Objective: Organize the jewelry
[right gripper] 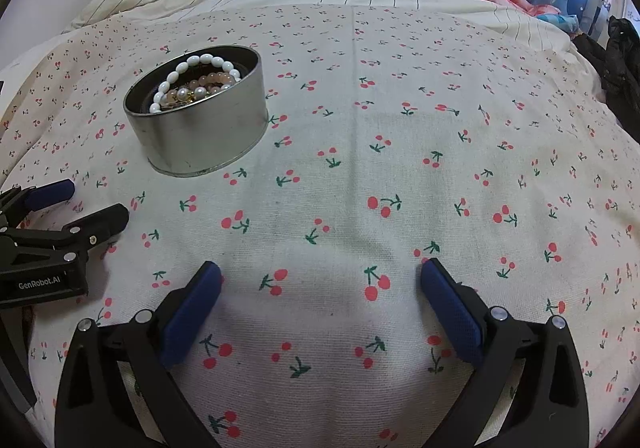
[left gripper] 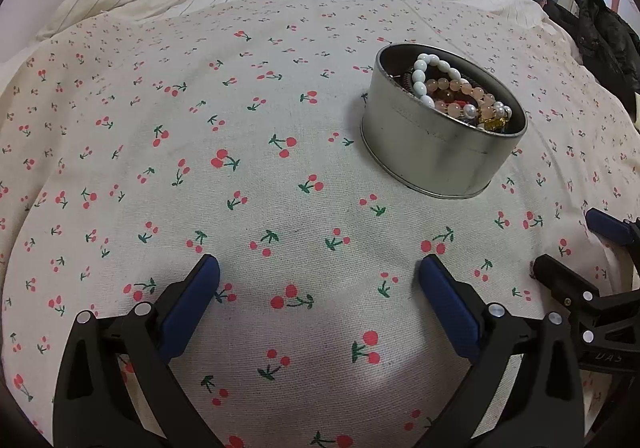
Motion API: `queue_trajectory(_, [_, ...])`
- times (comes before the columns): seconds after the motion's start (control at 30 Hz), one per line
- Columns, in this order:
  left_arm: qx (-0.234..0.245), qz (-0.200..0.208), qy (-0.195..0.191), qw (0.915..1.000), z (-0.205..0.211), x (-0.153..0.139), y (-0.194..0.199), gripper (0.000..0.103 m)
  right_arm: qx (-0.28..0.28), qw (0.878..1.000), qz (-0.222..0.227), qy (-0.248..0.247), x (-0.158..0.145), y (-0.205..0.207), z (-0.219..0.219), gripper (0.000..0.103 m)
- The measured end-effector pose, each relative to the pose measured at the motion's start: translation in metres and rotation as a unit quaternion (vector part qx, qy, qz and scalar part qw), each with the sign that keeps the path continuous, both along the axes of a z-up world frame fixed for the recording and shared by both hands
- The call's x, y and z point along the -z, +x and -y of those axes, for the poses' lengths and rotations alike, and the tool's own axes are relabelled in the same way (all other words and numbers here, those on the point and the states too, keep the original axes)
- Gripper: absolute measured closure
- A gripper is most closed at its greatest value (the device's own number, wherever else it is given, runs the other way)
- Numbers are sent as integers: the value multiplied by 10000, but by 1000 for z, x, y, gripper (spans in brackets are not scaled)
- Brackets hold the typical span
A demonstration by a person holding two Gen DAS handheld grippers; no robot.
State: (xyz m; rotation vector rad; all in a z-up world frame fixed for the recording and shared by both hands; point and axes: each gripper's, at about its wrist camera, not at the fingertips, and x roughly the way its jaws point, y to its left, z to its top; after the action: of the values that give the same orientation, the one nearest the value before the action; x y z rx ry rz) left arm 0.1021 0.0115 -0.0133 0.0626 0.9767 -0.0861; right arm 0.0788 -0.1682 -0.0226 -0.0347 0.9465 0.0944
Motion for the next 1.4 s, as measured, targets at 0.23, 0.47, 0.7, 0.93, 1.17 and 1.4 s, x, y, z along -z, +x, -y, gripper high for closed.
queue_trajectory(0.23, [1, -13, -21, 10000, -1, 0, 0, 7, -2, 10000, -6, 11, 0, 1, 1, 7])
queue_trajectory(0.47, [4, -24, 19, 10000, 0, 1, 1, 7, -3, 10000, -4, 18, 0, 1, 1, 7])
queue_trajectory(0.7, [10, -20, 113, 9999, 2, 2, 2, 7, -2, 10000, 1, 4, 0, 1, 0, 7])
queue_trajectory(0.93, [13, -23, 131, 9999, 3, 1, 2, 7, -3, 10000, 2, 4, 0, 1, 0, 7])
queue_trajectory(1.17, [13, -23, 131, 9999, 3, 1, 2, 7, -2, 10000, 3, 3, 0, 1, 0, 7])
queue_trajectory(1.4, [13, -23, 128, 9999, 3, 1, 2, 7, -2, 10000, 3, 4, 0, 1, 0, 7])
